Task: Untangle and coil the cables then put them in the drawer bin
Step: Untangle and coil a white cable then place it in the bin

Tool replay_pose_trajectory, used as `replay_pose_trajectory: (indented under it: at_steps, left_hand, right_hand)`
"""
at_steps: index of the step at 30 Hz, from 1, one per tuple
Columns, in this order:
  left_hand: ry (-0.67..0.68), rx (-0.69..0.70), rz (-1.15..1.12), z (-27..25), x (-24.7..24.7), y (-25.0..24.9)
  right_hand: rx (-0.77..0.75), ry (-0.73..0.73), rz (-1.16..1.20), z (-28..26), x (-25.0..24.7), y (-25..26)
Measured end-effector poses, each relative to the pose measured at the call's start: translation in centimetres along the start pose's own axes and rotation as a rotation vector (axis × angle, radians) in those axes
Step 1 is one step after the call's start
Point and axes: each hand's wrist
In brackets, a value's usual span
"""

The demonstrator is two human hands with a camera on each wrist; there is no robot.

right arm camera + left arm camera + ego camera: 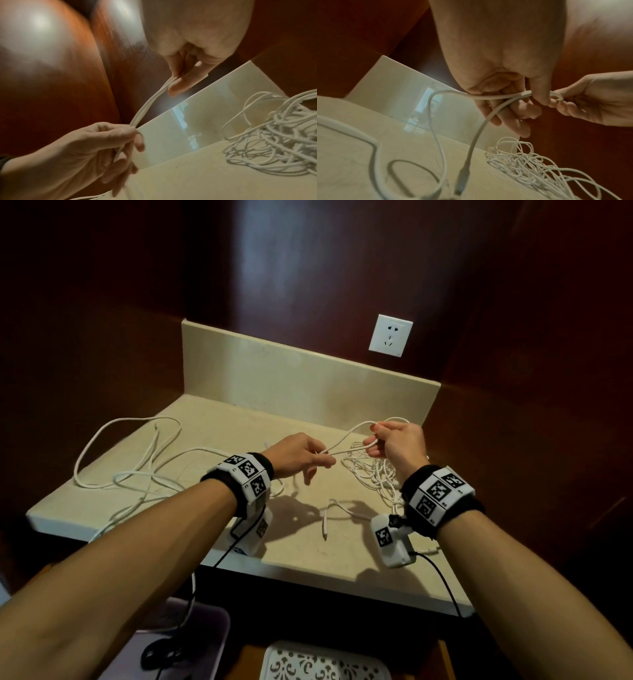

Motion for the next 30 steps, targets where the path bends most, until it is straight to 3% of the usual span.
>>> replay_pose_trajectory:
  at_steps: [5, 9, 12, 17, 21, 26, 30]
  left_hand:
    - [-0.024, -0.034, 0.022, -0.2, -1.1, 1.0]
    - [-0.047, -0.011, 0.058, 0.4, -0.7, 1.1]
    - [-0.044, -0.008, 0.114, 0.6, -0.5, 0.5]
    - [-0.074, 0.013, 0.193, 0.7, -0.6, -0.4]
    - [-0.083, -0.005, 0.222, 0.4, -1.1, 0.2]
    - [-0.077, -0.055, 0.151, -0.1, -2.0, 2.2]
    - [-0.068, -0.045, 0.159, 0.1, -1.9, 1.6]
  right_hand:
    - [0.002, -0.035, -0.210, 0.8, -2.1, -0.3]
    - [-0.175, 0.025, -0.742, 0.2, -1.8, -0.9]
    - [-0.333, 0.192, -0.928, -0.7, -1.1, -0.9]
    - [-0.437, 0.530, -1.255, -0.4, -0.2, -1.7]
    - [-0.504, 0.497, -1.247, 0.1, -0.8, -2.2]
    - [-0.420, 0.392, -1.196, 0.8, -3.2, -1.5]
    - [-0.388, 0.424, -1.281, 0.6, -2.6, -1.4]
Point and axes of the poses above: each hand's wrist, its own z-axis towards the middle knuckle, its own x-axis out of the palm, y = z × x, and after that the axes turned 11 degrees about z, right-handed
